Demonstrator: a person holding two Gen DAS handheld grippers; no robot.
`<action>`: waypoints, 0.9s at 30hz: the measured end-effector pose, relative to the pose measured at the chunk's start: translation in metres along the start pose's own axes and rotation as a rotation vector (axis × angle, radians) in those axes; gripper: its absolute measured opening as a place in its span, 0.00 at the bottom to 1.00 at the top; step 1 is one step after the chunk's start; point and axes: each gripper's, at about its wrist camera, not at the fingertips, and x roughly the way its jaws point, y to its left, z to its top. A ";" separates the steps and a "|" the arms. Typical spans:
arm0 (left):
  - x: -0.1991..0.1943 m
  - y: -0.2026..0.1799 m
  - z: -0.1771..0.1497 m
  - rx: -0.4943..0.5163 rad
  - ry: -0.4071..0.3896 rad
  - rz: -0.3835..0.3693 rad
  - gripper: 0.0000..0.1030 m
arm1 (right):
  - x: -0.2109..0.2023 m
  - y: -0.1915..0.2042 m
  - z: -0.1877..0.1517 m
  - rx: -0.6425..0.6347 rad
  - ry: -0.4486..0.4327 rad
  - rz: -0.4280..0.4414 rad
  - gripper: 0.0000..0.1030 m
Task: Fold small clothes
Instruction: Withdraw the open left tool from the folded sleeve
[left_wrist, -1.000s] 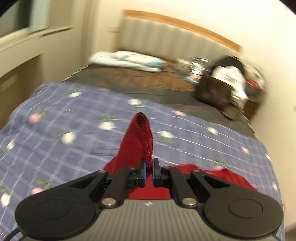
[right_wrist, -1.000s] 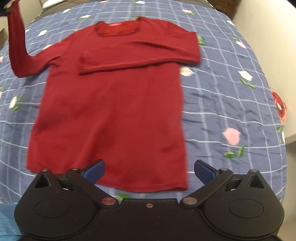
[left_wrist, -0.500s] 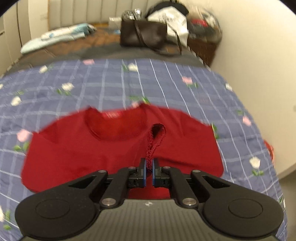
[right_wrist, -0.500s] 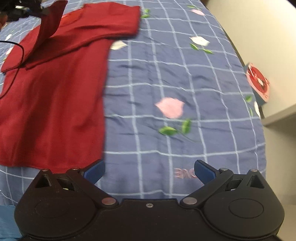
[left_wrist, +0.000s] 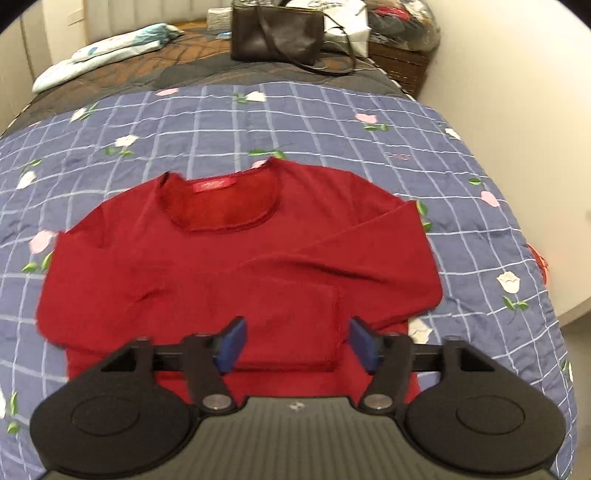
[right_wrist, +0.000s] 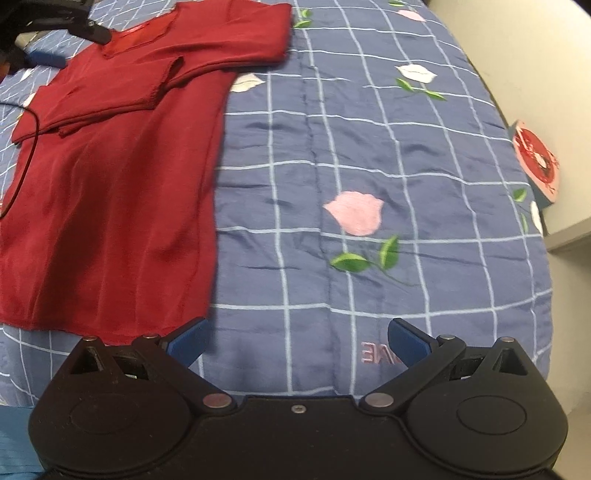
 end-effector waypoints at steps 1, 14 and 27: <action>-0.002 0.005 -0.004 -0.013 0.000 0.017 0.81 | 0.001 0.001 0.001 -0.001 -0.001 0.006 0.99; -0.042 0.134 -0.119 -0.325 0.211 0.298 0.94 | 0.015 -0.003 0.013 0.099 0.008 0.220 0.99; -0.064 0.192 -0.189 -0.336 0.254 0.276 0.96 | 0.029 0.036 0.025 -0.023 0.011 0.369 0.81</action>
